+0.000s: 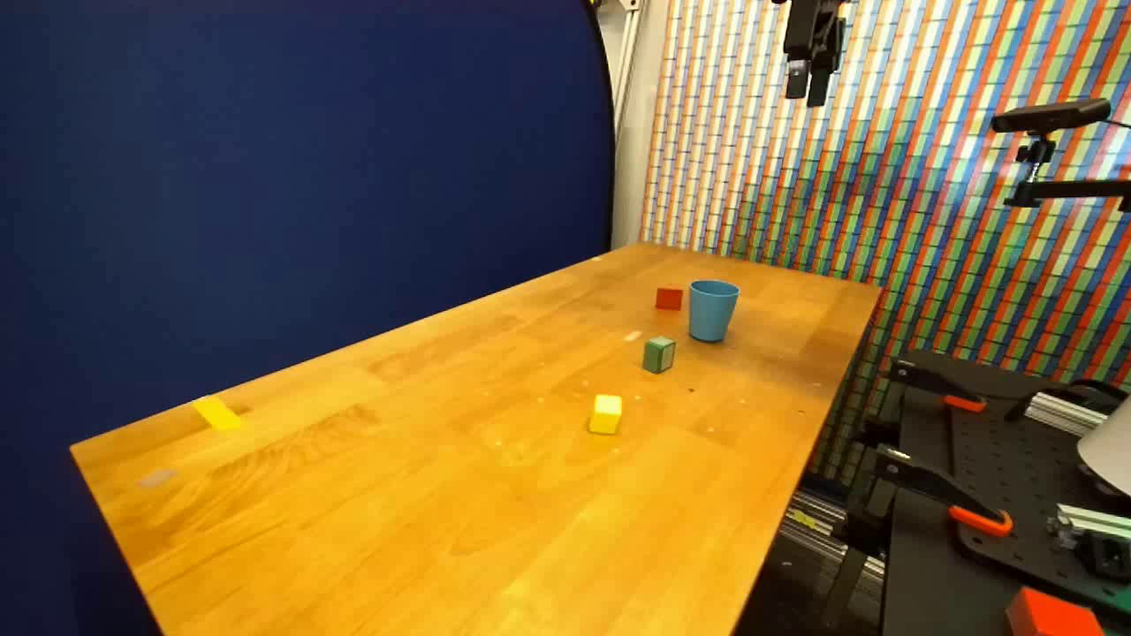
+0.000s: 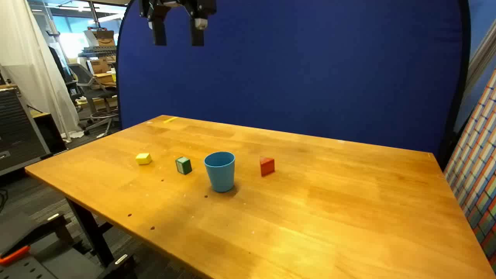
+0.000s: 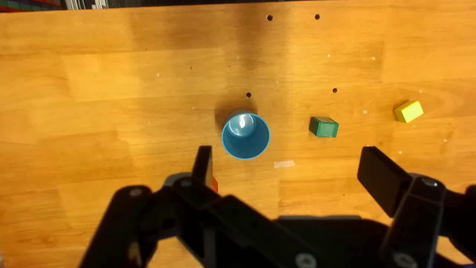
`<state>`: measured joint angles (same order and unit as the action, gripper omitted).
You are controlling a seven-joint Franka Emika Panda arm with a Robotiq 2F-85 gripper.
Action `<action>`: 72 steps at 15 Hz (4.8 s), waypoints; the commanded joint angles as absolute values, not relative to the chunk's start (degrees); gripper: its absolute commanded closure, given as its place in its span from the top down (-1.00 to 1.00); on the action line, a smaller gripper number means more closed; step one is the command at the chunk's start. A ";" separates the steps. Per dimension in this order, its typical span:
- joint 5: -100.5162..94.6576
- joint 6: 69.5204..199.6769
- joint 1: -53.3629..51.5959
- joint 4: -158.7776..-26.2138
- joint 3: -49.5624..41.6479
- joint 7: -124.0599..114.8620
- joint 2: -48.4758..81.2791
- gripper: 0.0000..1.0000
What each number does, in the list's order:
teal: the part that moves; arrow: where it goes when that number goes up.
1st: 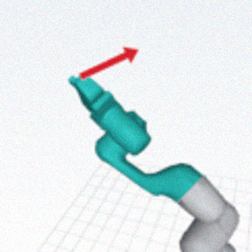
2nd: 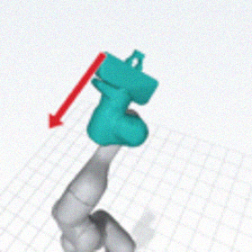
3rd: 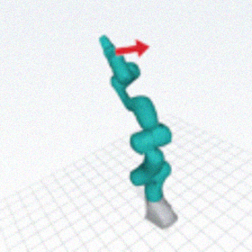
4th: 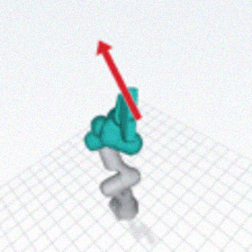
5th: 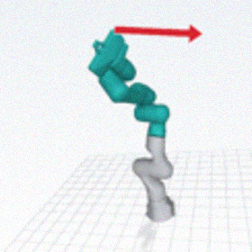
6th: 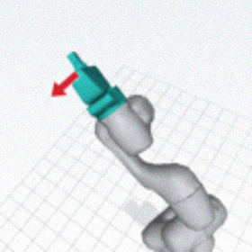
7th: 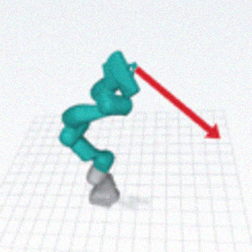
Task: Put the yellow cube in the blue cup
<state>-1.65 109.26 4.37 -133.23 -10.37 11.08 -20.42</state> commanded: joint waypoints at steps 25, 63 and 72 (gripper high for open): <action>17.41 131.04 -6.95 -138.78 5.74 14.38 9.93 1.00; -11.75 150.17 -21.61 -128.12 0.75 -15.70 22.30 -0.72; -35.90 147.53 -20.04 -125.69 -13.05 -37.37 15.42 -0.72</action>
